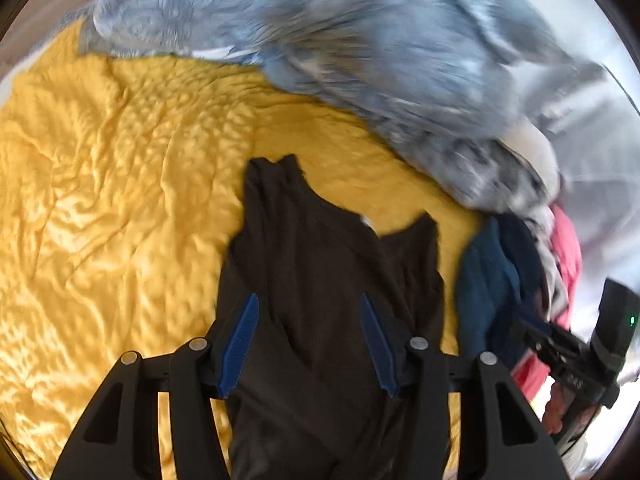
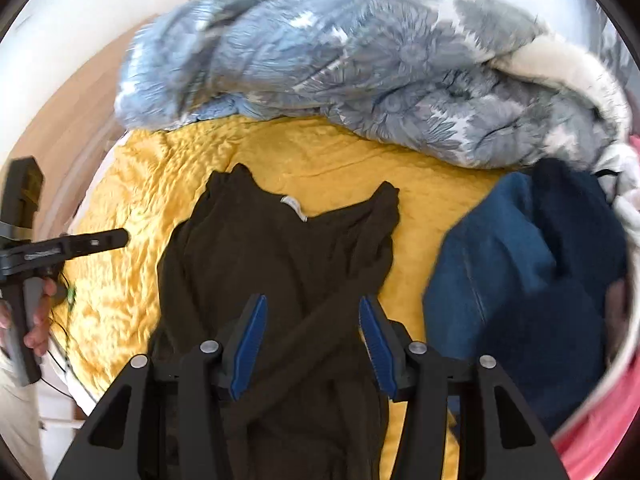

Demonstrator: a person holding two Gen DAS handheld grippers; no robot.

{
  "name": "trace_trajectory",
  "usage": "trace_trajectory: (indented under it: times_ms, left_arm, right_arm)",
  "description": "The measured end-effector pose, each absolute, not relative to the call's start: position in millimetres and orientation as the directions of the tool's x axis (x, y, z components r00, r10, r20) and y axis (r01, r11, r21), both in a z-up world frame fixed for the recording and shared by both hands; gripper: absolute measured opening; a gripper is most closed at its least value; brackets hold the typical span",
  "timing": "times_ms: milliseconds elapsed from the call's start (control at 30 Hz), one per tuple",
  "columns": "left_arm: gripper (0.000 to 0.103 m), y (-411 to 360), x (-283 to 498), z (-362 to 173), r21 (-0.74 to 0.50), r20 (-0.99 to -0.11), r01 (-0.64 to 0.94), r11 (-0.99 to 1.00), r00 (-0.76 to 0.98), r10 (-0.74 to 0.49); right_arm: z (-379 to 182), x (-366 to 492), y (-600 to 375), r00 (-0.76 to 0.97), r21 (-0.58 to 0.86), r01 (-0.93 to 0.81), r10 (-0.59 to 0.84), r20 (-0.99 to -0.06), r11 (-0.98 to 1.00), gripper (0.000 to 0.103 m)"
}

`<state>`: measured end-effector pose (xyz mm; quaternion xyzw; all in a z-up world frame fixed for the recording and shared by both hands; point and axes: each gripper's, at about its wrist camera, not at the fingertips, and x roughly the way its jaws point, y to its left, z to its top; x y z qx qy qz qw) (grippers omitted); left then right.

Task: Fold clothes
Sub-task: 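Move both grippers to the shirt's collar beside the white label, then close both grippers on the collar edge of the dark shirt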

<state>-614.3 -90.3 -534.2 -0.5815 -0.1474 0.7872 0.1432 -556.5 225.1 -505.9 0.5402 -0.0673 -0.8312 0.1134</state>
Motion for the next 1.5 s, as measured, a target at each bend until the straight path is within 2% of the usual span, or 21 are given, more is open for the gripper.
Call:
trace_trajectory:
  times_ms: [167,333,500,733,867,1133,1500]
  left_arm:
    - [0.055,-92,-672,-561,-0.378,-0.901,0.014,-0.926,-0.233,0.365]
    - [0.055,-88,-704,-591,-0.318,-0.927,0.026,-0.948,-0.22,0.305]
    - [0.055,-77,-722,-611,-0.313,-0.925,-0.02,-0.949,-0.219,0.31]
    - [0.055,-71,-729,-637,-0.329,-0.93,-0.025,-0.944,-0.164,0.328]
    - [0.055,-72,-730,-642,-0.289,-0.942,-0.03,-0.957,-0.169,0.29]
    - [0.054,-93,-739,-649,-0.292,-0.939,0.075,-0.953,-0.21,0.271]
    - [0.055,-77,-742,-657,-0.333,-0.928,0.053,-0.942,-0.195,0.317]
  right_arm:
    - [-529,-618,238,-0.327,0.311,0.041,-0.307,-0.894,-0.949,0.051]
    - [-559,-654,248,-0.314,0.194,-0.029,-0.175,-0.933,-0.981,0.051]
    - [-587,-681,267,-0.297,0.143,-0.093,-0.11,-0.949,-0.985,0.051]
    - [-622,-704,268,-0.237,0.169,-0.115,-0.138,-0.962,-0.979,0.051]
    - [-637,-707,262,-0.21,0.187,-0.107,-0.162,-0.964,-0.976,0.051]
    - [-646,-713,265,-0.203,0.207,-0.129,-0.178,-0.963,-0.97,0.05]
    - [-657,-723,257,-0.19,0.224,-0.141,-0.196,-0.962,-0.964,0.05]
